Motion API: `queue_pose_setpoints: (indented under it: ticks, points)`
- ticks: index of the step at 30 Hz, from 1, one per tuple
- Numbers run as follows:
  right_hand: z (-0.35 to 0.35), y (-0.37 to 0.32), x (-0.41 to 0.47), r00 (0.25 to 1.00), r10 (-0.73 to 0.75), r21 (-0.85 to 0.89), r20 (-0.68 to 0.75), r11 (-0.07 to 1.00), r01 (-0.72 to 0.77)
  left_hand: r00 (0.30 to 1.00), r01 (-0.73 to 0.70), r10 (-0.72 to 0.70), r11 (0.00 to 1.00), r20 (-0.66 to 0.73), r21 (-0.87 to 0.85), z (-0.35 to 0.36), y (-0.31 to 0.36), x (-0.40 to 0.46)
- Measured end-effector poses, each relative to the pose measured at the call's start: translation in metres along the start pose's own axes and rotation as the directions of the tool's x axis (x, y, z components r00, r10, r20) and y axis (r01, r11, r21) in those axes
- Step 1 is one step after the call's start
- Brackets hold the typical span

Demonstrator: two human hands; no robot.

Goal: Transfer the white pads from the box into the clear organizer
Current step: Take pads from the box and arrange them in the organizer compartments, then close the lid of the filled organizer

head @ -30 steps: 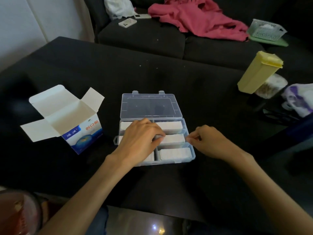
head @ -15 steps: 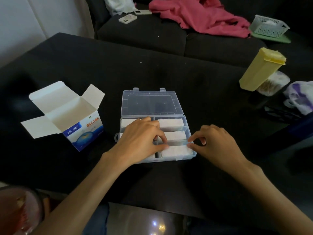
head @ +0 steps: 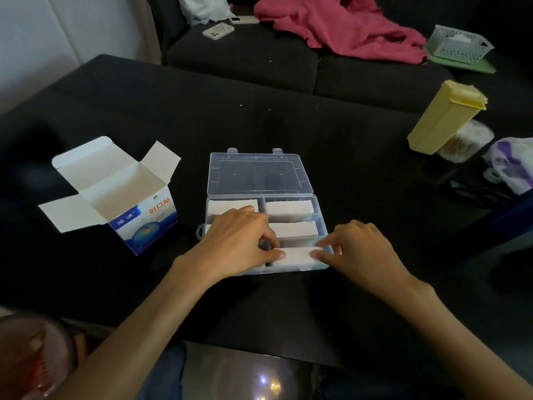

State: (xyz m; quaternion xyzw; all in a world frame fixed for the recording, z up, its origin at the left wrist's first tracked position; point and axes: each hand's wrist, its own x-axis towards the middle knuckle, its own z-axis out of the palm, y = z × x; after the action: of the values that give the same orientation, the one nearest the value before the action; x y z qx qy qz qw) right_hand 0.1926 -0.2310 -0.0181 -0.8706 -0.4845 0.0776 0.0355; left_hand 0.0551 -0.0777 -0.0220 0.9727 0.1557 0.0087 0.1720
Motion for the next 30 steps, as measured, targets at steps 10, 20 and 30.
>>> queue_pose_setpoints:
  ticks: [10, 20, 30]
  points:
    - [-0.004, -0.001, -0.004, 0.999, 0.008, 0.014, -0.031, 1.0, -0.008, 0.999, 0.03, -0.033, 0.997, -0.035, -0.073, -0.004, -0.001, -0.002]
    - [-0.029, -0.013, 0.02, 0.993, 0.018, 0.283, -0.113, 0.959, 0.015, 0.796, 0.417, -0.464, 0.886, -0.389, -0.204, -0.036, -0.065, -0.033]
    - [-0.03, -0.021, 0.062, 0.99, 0.049, 0.394, -0.134, 0.919, 0.008, 0.748, 0.505, -0.615, 0.771, -0.25, -0.389, -0.03, -0.087, -0.029]
